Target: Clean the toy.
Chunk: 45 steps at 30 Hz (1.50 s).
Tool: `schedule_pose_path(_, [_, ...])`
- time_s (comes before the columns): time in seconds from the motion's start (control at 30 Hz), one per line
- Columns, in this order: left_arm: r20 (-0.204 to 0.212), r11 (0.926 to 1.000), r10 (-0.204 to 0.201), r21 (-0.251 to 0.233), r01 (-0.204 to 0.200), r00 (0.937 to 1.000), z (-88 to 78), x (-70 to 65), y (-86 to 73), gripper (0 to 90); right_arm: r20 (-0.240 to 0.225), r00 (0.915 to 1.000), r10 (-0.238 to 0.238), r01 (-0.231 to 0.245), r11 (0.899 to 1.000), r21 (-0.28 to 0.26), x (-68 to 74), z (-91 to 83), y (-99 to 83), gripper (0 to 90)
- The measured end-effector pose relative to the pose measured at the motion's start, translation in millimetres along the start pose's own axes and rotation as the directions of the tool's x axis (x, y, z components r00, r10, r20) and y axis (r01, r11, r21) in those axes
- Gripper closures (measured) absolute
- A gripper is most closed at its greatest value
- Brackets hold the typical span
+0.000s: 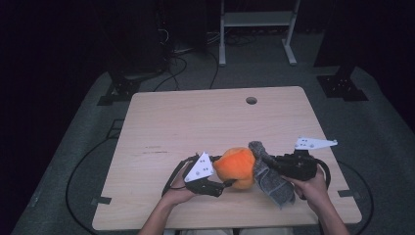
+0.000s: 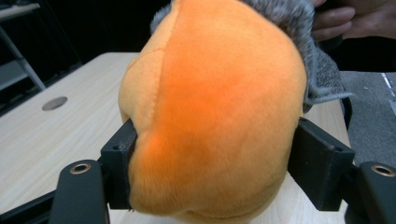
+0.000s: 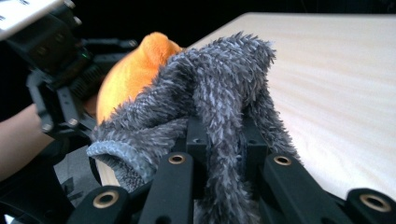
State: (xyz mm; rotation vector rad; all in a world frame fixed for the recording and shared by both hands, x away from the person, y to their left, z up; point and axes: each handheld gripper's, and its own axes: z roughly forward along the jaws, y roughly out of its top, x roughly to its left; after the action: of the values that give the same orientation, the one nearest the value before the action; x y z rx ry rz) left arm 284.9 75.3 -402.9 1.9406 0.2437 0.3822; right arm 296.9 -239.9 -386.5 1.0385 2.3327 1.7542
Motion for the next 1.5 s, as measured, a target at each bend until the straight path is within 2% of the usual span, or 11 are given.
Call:
schedule_pose_path(0.17, [0.007, 0.9991, -0.033, 0.026, 0.033, 0.9994, 6.5, 4.7, -9.9, 22.9, 0.024, 0.9974, 0.068, -0.07, 0.994, 0.08, -18.1, 16.1, -21.7, 77.9])
schedule_pose_path(0.27, [0.0, 0.9982, -0.026, 0.055, 0.026, 0.9997, 15.1, 4.7, -20.0, 23.0, 0.07, 0.9961, 0.054, -0.065, 0.984, 0.163, -24.4, 29.7, -33.8, 77.8])
schedule_pose_path(0.43, [-0.007, 0.9987, -0.032, 0.04, 0.032, 0.9995, 16.7, 4.1, -22.9, 25.1, 0.095, 0.995, 0.031, -0.04, 0.994, 0.1, -23.3, 18.4, -23.4, 77.8])
schedule_pose_path(0.6, [0.011, 0.9992, 0.003, 0.04, -0.004, 0.9999, 20.7, -3.0, -21.5, 26.2, 0.079, 0.9948, -0.065, 0.064, 0.998, 0.014, 0.9, 5.2, -3.6, 77.5])
schedule_pose_path(0.73, [0.049, 0.9982, -0.043, 0.045, 0.041, 0.9979, 16.7, 3.5, -22.6, 18.3, 0.094, 0.9838, -0.153, 0.143, 0.984, 0.102, 9.8, 21.4, -6.0, 77.6])
schedule_pose_path(0.87, [0.03, 0.997, -0.055, 0.055, 0.054, 0.998, 22.0, 3.6, -26.0, 17.1, 0.087, 0.9853, -0.147, 0.138, 0.985, 0.102, 6.7, 23.0, -10.2, 77.6])
schedule_pose_path(1.03, [-0.016, 0.9963, -0.056, 0.065, 0.057, 0.9983, 29.2, -1.5, -24.6, 24.9, 0.103, 0.9601, -0.26, 0.25, 0.963, 0.101, 29.6, 27.9, -5.6, 77.8])
schedule_pose_path(1.17, [-0.034, 0.9942, -0.081, 0.069, 0.083, 0.9961, 29.7, -3.6, -26.4, 27.0, 0.054, 0.9413, -0.333, 0.327, 0.94, 0.096, 49.1, 40.2, -0.2, 77.8])
schedule_pose_path(1.27, [-0.022, 0.9934, -0.094, 0.063, 0.096, 0.9953, 27.8, -1.6, -27.0, 28.9, 0.052, 0.943, -0.329, 0.324, 0.942, 0.083, 46.4, 42.4, -0.5, 77.5])
schedule_pose_path(1.37, [-0.007, 0.9908, -0.125, 0.051, 0.125, 0.9922, 26.3, 2.1, -28.5, 29.9, 0.132, 0.935, -0.329, 0.321, 0.944, 0.08, 36.9, 34.7, -3.6, 77.0])
schedule_pose_path(1.5, [-0.018, 0.9919, -0.117, 0.047, 0.118, 0.993, 26.7, 2.3, -28.7, 29.7, 0.152, 0.9532, -0.261, 0.252, 0.965, 0.08, 18.3, 25.2, -11.6, 77.4])
